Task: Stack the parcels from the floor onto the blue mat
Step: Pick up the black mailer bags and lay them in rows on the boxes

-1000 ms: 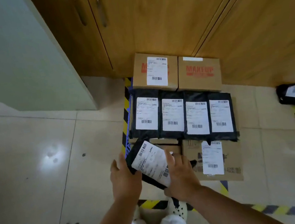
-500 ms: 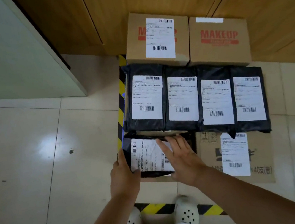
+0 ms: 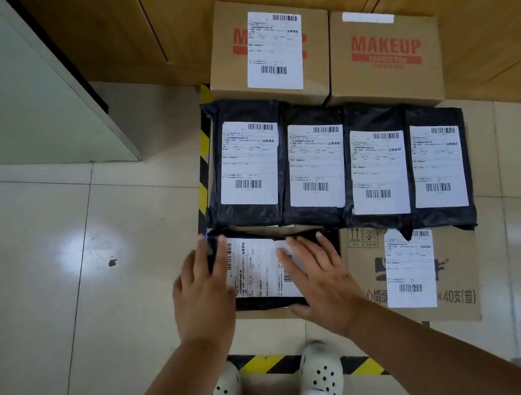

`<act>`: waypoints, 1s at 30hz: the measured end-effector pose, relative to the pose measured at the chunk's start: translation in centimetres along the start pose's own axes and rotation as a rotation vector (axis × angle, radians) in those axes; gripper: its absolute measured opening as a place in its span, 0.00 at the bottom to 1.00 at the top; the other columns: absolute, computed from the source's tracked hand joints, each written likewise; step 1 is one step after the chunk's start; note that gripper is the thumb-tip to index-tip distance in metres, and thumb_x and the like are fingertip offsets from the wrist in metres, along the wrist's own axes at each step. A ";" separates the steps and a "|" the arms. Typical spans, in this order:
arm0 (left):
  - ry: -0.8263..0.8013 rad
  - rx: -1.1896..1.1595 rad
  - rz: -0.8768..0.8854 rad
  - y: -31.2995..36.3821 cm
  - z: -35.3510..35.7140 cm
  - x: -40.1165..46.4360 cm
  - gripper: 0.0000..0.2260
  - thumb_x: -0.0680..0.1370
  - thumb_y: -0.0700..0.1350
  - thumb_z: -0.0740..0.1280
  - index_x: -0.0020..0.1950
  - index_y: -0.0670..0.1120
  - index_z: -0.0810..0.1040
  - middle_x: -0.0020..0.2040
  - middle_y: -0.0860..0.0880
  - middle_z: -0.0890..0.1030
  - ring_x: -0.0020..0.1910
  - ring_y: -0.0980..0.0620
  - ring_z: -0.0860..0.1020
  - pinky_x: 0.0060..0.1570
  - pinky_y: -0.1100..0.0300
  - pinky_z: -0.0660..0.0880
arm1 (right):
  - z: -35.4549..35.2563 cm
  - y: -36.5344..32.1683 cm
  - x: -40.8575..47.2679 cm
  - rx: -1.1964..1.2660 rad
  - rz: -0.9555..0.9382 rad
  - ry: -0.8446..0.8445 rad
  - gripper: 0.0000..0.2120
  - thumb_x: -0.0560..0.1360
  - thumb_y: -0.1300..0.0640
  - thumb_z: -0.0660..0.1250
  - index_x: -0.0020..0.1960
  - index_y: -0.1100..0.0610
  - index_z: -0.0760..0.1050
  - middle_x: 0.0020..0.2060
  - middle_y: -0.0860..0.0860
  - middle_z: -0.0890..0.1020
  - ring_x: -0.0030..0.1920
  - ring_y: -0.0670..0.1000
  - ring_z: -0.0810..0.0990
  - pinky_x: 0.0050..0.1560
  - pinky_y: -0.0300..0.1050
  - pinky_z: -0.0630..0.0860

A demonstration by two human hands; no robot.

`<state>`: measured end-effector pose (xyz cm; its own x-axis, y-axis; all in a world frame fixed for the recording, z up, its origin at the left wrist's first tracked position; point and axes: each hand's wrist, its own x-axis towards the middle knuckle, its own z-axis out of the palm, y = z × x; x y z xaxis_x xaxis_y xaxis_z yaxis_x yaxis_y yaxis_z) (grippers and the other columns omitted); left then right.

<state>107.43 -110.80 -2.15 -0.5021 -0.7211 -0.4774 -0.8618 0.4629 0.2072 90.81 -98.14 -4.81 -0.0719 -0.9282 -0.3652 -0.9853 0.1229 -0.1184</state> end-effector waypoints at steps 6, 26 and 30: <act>-0.055 0.147 0.152 0.4 0.3 1.1 0.35 0.70 0.42 0.73 0.74 0.50 0.63 0.77 0.46 0.58 0.74 0.42 0.61 0.64 0.50 0.70 | 1.3 1.2 -0.7 0.000 0.024 0.006 0.33 0.74 0.41 0.58 0.73 0.56 0.61 0.67 0.59 0.72 0.68 0.58 0.70 0.69 0.58 0.57; -0.173 0.130 0.165 1.6 -3.3 1.5 0.30 0.79 0.45 0.61 0.77 0.53 0.50 0.78 0.49 0.48 0.75 0.48 0.53 0.70 0.55 0.62 | -1.8 0.6 -0.3 0.061 0.128 -0.081 0.49 0.50 0.35 0.78 0.66 0.55 0.74 0.61 0.57 0.77 0.60 0.58 0.78 0.60 0.54 0.74; -0.075 0.071 0.145 1.8 -4.2 2.4 0.30 0.79 0.45 0.62 0.77 0.53 0.51 0.78 0.49 0.50 0.75 0.48 0.54 0.70 0.54 0.61 | -1.6 0.4 -0.5 0.024 0.131 -0.087 0.48 0.58 0.38 0.77 0.72 0.53 0.64 0.68 0.58 0.70 0.68 0.60 0.69 0.69 0.56 0.62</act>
<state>104.39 -113.89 0.63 -0.6118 -0.6049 -0.5097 -0.7721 0.5966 0.2188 90.18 -98.15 -3.23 -0.1849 -0.8696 -0.4577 -0.9644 0.2502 -0.0857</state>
